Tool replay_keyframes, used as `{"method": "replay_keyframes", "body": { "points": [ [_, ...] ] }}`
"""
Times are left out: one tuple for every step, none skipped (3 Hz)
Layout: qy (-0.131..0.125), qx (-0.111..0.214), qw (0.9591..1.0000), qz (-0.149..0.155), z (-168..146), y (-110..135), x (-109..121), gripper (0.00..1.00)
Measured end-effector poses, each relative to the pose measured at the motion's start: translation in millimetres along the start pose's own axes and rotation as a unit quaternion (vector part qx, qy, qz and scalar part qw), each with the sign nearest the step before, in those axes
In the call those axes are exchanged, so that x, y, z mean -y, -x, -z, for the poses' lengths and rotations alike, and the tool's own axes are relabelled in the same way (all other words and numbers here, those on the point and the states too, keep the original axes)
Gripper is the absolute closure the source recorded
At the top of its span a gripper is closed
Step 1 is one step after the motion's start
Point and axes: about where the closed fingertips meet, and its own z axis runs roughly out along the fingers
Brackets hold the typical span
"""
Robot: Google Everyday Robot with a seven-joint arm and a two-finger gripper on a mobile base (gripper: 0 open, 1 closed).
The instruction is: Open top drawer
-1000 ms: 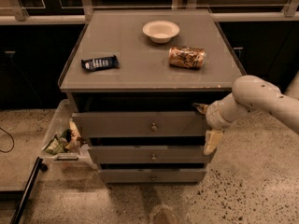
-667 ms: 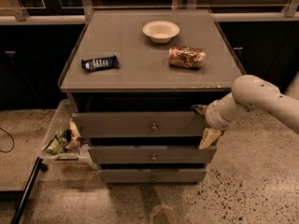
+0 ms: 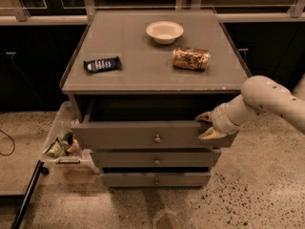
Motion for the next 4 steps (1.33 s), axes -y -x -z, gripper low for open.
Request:
{"method": "replay_keyframes", "body": {
  "points": [
    [0.000,0.000,1.0000,0.000,0,0,0,0.62],
    [0.000,0.000,1.0000,-0.001,0,0,0,0.39],
    [0.000,0.005,0.9999,-0.015,-3,-5,-3,0.43],
    [0.005,0.016,0.9995,-0.028,3,-8,-24,0.66]
  ]
}}
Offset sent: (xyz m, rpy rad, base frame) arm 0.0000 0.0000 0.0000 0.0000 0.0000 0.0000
